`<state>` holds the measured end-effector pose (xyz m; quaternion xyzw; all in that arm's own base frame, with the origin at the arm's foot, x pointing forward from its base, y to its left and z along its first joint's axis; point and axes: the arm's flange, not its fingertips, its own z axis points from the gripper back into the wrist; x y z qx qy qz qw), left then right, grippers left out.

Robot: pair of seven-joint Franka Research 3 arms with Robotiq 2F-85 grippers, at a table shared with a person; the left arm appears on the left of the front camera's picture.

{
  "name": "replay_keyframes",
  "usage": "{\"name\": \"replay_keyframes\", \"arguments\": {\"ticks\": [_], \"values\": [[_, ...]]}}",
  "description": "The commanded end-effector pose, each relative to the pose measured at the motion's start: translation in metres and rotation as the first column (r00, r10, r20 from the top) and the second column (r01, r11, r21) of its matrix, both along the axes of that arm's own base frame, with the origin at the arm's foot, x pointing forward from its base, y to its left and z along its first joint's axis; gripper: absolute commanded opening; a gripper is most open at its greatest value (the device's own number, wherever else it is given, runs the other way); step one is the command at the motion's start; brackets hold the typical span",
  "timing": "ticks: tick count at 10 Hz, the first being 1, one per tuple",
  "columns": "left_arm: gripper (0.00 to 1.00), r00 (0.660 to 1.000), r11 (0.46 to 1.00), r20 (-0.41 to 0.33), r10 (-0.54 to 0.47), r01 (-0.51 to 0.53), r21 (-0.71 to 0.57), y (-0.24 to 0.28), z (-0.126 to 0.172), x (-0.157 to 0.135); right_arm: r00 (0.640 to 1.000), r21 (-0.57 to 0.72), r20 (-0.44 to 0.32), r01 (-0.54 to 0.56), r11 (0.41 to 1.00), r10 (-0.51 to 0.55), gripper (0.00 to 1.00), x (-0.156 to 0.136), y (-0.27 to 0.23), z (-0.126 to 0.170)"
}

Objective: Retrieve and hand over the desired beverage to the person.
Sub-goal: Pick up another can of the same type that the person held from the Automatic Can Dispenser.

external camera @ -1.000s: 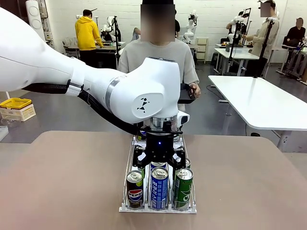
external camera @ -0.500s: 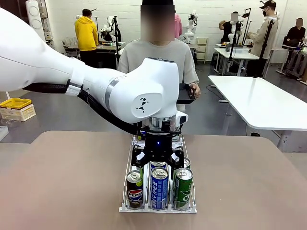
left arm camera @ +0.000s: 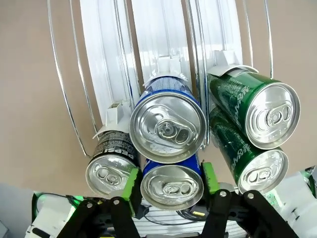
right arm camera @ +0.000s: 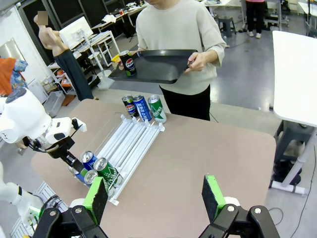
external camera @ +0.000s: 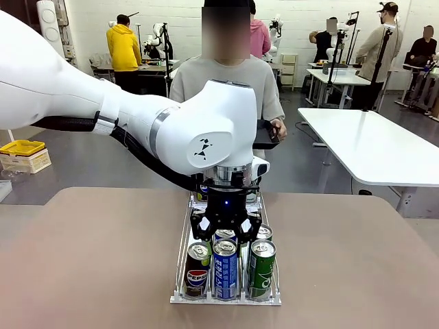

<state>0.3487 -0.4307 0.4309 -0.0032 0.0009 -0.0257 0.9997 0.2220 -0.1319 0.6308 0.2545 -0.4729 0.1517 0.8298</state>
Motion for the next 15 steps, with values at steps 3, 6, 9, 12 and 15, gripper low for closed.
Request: {"name": "replay_keyframes", "arguments": {"ticks": [3, 6, 9, 12, 15], "values": [[0.03, 1.0, 1.0, -0.015, -0.014, 0.014, 0.001, 0.004, -0.005, -0.002, 1.0, 0.012, 0.01, -0.021, 1.0, 0.021, 1.0, 0.002, 0.001, -0.002], [0.02, 1.0, 1.0, -0.017, -0.02, 0.02, 0.005, 0.004, -0.004, -0.002, 1.0, 0.012, 0.01, -0.021, 1.0, 0.021, 1.0, 0.002, 0.001, -0.002], [0.0, 1.0, 1.0, -0.022, 0.004, -0.004, 0.003, 0.005, 0.017, -0.006, 1.0, 0.012, 0.01, -0.021, 1.0, 0.021, 1.0, 0.002, 0.001, -0.002], [0.0, 1.0, 0.999, 0.009, -0.01, 0.01, 0.047, 0.01, 0.079, -0.016, 1.0, 0.012, 0.01, -0.021, 1.0, 0.021, 1.0, 0.002, 0.001, -0.002], [0.0, 0.997, 0.998, 0.082, 0.008, -0.013, 0.062, 0.009, 0.168, -0.019, 1.0, 0.012, 0.01, -0.021, 1.0, 0.021, 1.0, 0.002, 0.001, -0.002]]}}
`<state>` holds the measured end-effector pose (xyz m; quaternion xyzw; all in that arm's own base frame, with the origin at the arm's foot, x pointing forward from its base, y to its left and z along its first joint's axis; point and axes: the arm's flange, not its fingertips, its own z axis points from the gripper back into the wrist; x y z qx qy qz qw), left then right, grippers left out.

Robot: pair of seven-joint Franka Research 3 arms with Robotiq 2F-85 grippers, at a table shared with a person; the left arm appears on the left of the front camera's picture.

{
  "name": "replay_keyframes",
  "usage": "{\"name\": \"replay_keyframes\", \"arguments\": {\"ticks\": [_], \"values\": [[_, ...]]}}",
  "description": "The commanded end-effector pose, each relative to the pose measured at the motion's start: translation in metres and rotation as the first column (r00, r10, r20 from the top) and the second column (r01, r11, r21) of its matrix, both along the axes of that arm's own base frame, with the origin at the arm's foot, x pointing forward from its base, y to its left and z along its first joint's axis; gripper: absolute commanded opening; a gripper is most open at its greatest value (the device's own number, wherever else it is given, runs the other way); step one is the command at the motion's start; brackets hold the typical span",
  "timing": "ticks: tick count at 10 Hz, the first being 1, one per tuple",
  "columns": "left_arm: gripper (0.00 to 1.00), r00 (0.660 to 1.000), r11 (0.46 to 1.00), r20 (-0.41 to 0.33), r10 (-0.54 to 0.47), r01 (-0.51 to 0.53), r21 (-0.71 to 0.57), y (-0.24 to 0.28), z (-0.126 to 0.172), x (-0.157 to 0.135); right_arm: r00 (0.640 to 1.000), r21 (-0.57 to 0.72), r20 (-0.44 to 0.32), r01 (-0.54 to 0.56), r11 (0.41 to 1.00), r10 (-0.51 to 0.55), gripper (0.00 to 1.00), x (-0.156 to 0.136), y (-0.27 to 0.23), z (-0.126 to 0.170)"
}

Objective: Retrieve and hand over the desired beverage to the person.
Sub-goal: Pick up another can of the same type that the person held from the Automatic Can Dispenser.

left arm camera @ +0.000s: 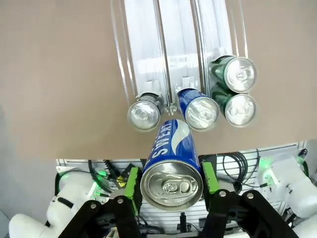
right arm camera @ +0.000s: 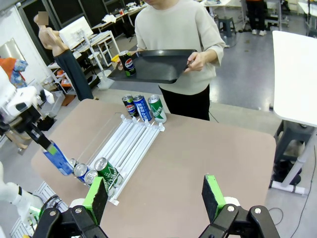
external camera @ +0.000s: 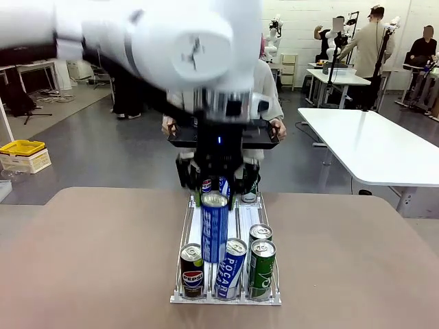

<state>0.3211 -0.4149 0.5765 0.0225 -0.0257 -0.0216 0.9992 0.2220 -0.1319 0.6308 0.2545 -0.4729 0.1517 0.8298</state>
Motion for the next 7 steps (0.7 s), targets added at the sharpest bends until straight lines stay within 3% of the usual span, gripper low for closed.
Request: {"name": "replay_keyframes", "arguments": {"ticks": [1, 4, 6, 7], "values": [[0.0, 0.999, 1.0, 0.051, 0.003, -0.003, 0.003, -0.009, 0.051, 0.006, 1.0, 0.012, 0.01, -0.021, 1.0, 0.021, 1.0, 0.002, 0.001, -0.002], [0.0, 0.994, 0.999, 0.105, 0.044, -0.044, -0.003, -0.01, 0.106, 0.002, 1.0, 0.012, 0.01, -0.021, 1.0, 0.021, 1.0, 0.002, 0.001, -0.002], [0.0, 0.994, 0.998, 0.093, 0.056, -0.054, -0.023, -0.007, 0.117, 0.001, 1.0, 0.012, 0.01, -0.021, 1.0, 0.021, 1.0, 0.002, 0.001, -0.002], [0.0, 0.995, 0.999, 0.091, 0.03, -0.027, -0.029, 0.002, 0.108, -0.002, 1.0, 0.012, 0.01, -0.021, 1.0, 0.021, 1.0, 0.002, 0.001, -0.002]]}}
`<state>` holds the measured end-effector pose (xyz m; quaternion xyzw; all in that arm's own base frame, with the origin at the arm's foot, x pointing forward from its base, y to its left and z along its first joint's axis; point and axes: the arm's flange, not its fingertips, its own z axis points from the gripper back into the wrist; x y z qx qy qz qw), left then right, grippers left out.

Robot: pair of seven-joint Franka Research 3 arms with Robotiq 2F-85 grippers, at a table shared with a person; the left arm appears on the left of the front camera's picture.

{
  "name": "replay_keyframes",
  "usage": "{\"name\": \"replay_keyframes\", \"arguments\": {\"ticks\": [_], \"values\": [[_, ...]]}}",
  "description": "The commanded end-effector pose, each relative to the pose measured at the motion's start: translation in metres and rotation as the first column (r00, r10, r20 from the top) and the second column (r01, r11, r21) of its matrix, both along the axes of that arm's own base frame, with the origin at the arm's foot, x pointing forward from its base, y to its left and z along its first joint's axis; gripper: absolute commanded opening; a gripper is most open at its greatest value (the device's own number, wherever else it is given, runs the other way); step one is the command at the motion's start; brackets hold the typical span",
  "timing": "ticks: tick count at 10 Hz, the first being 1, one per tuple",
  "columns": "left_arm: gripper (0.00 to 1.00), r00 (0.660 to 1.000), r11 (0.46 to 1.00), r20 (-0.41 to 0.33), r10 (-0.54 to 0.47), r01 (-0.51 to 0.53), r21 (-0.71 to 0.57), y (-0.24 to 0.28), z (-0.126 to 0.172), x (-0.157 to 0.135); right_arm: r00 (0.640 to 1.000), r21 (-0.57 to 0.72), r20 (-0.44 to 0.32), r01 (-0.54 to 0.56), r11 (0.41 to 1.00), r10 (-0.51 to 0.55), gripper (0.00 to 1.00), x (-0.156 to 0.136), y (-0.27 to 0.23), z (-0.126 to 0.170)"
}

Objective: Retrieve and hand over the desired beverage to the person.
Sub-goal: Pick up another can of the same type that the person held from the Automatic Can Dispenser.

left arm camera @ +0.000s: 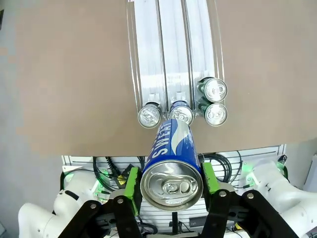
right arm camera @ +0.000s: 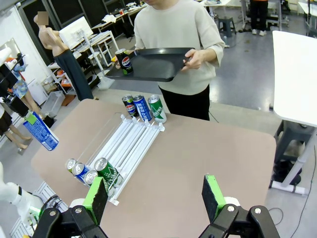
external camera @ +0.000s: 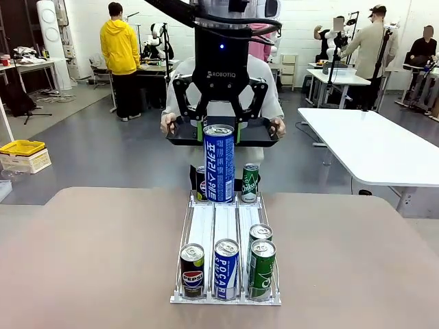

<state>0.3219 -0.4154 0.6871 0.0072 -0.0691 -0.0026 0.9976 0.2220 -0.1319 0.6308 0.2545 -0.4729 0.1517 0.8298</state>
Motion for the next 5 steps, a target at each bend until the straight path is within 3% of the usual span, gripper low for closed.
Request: {"name": "replay_keyframes", "arguments": {"ticks": [1, 5], "values": [[0.0, 1.0, 1.0, 0.004, -0.007, 0.007, 0.006, 0.0023, -0.0023, -0.0028, 1.0, 0.012, 0.01, -0.021, 1.0, 0.021, 1.0, 0.0018, 0.0008, -0.002], [0.0, 1.0, 1.0, 0.004, -0.007, 0.007, 0.006, 0.0023, -0.0023, -0.0028, 1.0, 0.012, 0.01, -0.021, 1.0, 0.021, 1.0, 0.0018, 0.0008, -0.002]]}}
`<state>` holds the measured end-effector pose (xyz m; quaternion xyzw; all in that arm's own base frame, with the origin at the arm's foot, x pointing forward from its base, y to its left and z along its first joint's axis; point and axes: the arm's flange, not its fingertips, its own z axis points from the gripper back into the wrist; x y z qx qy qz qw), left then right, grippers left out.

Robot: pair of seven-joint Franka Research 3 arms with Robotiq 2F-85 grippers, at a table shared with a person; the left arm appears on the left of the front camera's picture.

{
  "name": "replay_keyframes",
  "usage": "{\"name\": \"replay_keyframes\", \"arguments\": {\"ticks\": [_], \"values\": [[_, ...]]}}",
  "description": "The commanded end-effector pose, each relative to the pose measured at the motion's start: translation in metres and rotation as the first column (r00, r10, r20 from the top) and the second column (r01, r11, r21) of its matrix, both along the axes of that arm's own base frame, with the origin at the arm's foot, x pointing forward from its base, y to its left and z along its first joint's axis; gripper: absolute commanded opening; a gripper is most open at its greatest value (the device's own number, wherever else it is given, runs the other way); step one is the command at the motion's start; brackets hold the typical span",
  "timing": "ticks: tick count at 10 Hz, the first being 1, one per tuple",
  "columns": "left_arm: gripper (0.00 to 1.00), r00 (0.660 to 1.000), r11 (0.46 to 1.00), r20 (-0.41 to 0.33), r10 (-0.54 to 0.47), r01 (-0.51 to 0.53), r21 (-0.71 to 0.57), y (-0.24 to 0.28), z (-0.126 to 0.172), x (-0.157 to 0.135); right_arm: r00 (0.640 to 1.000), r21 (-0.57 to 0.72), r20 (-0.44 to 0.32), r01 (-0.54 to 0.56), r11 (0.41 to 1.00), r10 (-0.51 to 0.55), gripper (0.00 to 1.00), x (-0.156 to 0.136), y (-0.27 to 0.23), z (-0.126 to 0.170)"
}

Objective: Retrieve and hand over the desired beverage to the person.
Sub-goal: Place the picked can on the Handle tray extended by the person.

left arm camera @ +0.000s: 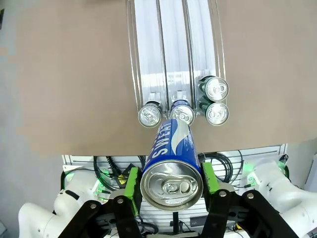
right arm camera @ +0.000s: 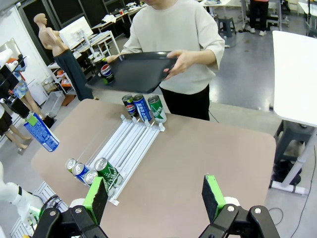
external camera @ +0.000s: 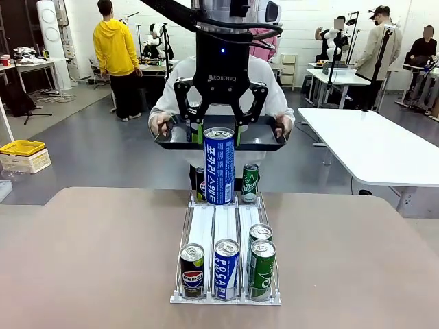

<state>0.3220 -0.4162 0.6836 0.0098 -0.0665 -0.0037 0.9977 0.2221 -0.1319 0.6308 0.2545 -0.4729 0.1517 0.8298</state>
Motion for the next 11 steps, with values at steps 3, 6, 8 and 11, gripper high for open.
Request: {"name": "replay_keyframes", "arguments": {"ticks": [3, 6, 8, 11], "values": [[0.0, 1.0, 1.0, 0.01, -0.005, 0.005, 0.0, 0.0032, 0.0012, -0.003, 1.0, 0.012, 0.01, -0.021, 1.0, 0.021, 1.0, 0.0017, 0.0008, -0.002], [0.0, 1.0, 1.0, 0.01, -0.005, 0.005, 0.0, 0.0032, 0.0012, -0.003, 1.0, 0.012, 0.01, -0.021, 1.0, 0.021, 1.0, 0.0017, 0.0008, -0.002], [0.0, 1.0, 1.0, 0.01, -0.005, 0.005, 0.0, 0.0032, 0.0012, -0.003, 1.0, 0.012, 0.01, -0.021, 1.0, 0.021, 1.0, 0.0017, 0.0008, -0.002], [0.0, 1.0, 1.0, 0.01, -0.005, 0.005, 0.0, 0.0032, 0.0012, -0.003, 1.0, 0.012, 0.01, -0.021, 1.0, 0.021, 1.0, 0.0017, 0.0008, -0.002]]}}
